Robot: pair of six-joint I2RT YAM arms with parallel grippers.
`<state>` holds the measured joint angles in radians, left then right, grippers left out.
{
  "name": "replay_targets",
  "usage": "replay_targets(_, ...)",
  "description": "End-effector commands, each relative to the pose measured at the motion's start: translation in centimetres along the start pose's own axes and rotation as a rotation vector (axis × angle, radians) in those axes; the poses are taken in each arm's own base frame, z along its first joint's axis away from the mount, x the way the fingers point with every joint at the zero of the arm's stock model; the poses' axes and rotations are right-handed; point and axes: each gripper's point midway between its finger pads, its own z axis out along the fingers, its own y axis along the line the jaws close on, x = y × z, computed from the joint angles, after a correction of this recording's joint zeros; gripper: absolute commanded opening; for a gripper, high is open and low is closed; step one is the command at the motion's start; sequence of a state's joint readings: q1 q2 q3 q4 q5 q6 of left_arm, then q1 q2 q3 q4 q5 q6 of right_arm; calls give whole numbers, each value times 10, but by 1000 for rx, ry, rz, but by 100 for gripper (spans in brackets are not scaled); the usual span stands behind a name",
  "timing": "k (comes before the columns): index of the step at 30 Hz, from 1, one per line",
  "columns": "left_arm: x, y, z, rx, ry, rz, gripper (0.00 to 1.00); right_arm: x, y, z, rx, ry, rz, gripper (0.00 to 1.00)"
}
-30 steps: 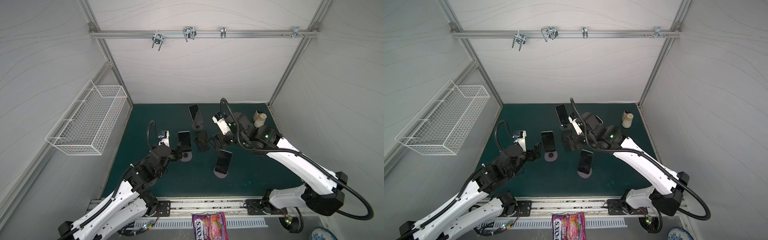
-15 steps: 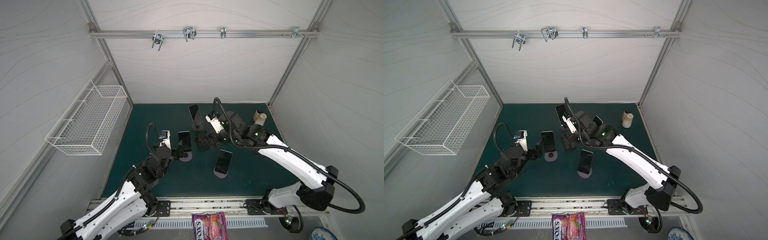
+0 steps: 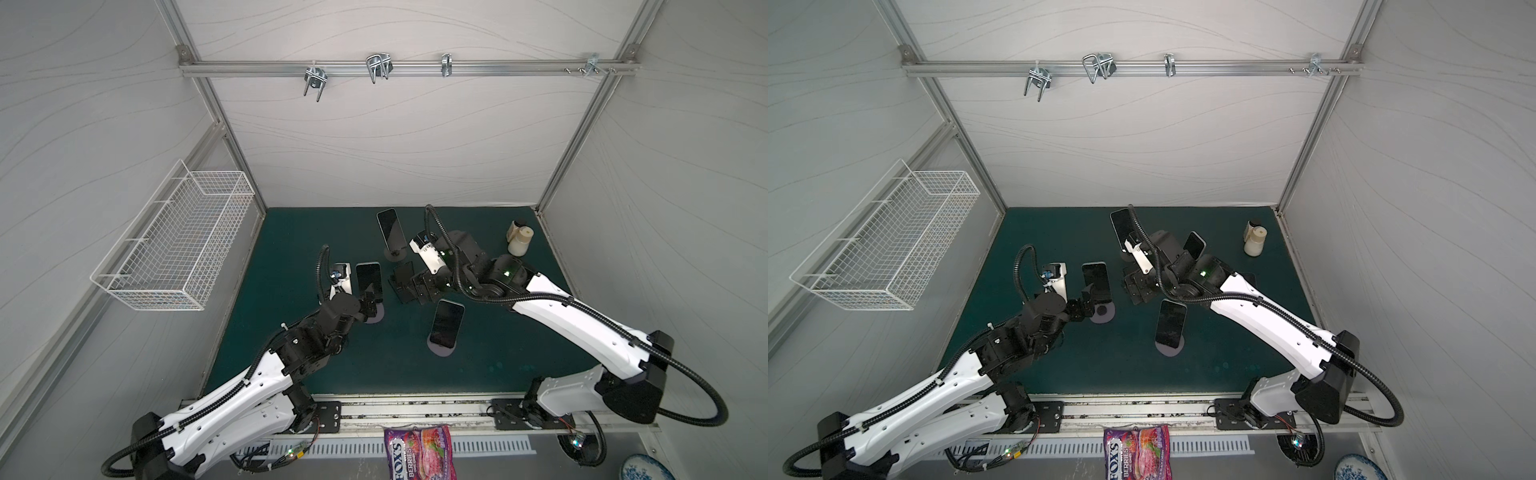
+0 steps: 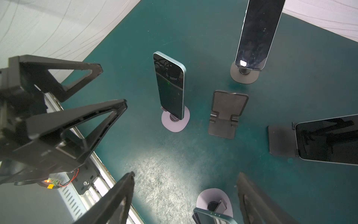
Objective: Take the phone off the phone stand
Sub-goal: 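Move the left gripper to the teal-edged phone while the right gripper hovers nearby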
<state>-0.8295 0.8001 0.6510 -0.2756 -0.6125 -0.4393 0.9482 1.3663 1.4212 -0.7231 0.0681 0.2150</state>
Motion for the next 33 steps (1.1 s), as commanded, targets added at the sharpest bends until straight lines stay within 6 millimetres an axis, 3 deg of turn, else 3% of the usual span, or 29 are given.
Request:
replay_targets(1,-22,-10,0,7,-56,-68,95,-9,7,-15,-31,-57,10,85)
replay_targets(10,-25,-20,15,-32,-30,-32,99,-17,8,-18,-27,-75,-26,86)
replay_targets(25,-25,-27,40,-128,-8,-8,99,-12,11,-13,-45,-26,-90,85)
replay_targets(33,-14,-35,53,-130,45,28,99,12,9,-9,-65,38,-38,85)
